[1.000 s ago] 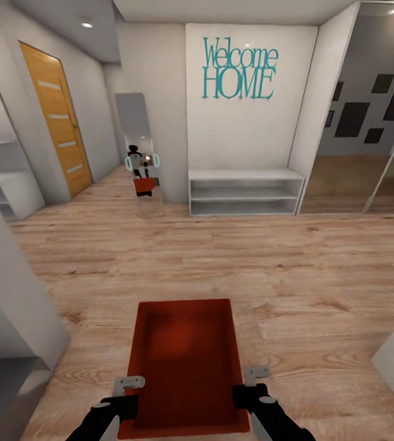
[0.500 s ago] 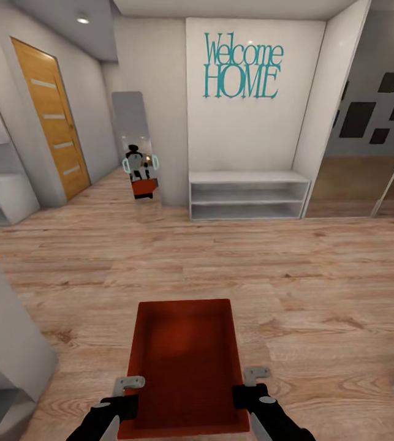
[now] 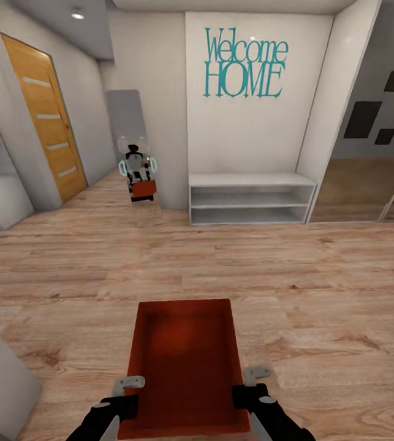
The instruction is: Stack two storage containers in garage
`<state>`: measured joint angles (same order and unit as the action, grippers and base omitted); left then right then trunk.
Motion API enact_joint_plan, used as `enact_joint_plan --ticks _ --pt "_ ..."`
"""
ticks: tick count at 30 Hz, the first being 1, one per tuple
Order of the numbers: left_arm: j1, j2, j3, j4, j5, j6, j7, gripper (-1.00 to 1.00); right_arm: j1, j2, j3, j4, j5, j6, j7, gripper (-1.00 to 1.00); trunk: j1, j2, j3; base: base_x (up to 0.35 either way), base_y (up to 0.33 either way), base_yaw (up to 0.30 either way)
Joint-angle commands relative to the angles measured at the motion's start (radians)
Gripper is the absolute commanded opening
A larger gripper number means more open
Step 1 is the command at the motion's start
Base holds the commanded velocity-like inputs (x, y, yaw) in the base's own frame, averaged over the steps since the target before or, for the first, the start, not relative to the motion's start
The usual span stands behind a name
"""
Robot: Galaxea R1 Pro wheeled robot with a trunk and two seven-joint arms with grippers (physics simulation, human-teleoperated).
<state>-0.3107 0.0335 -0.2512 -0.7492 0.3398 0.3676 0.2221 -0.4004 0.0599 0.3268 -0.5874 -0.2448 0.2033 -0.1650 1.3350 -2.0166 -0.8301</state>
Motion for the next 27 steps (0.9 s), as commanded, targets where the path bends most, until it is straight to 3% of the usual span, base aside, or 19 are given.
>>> enact_joint_plan --ticks 1,12,27 --pt "-0.001 0.000 -0.011 -0.034 0.027 -0.001 0.005 -1.00 0.000 0.000 0.009 0.000 -0.020 0.004 -0.005 -1.00 0.000 0.000 -0.001 0.345 0.000 0.000" --pt "-0.001 0.001 -0.011 -0.034 0.027 -0.001 0.005 -1.00 0.000 0.000 0.009 0.000 -0.020 0.004 -0.005 -1.00 0.000 0.000 -0.001 0.345 0.031 0.000" --pt "-0.001 0.000 -0.011 -0.034 0.027 -0.001 0.005 -1.00 0.000 0.000 0.009 0.000 -0.020 0.004 -0.005 -1.00 0.000 0.000 -0.001 0.345 0.124 0.000"
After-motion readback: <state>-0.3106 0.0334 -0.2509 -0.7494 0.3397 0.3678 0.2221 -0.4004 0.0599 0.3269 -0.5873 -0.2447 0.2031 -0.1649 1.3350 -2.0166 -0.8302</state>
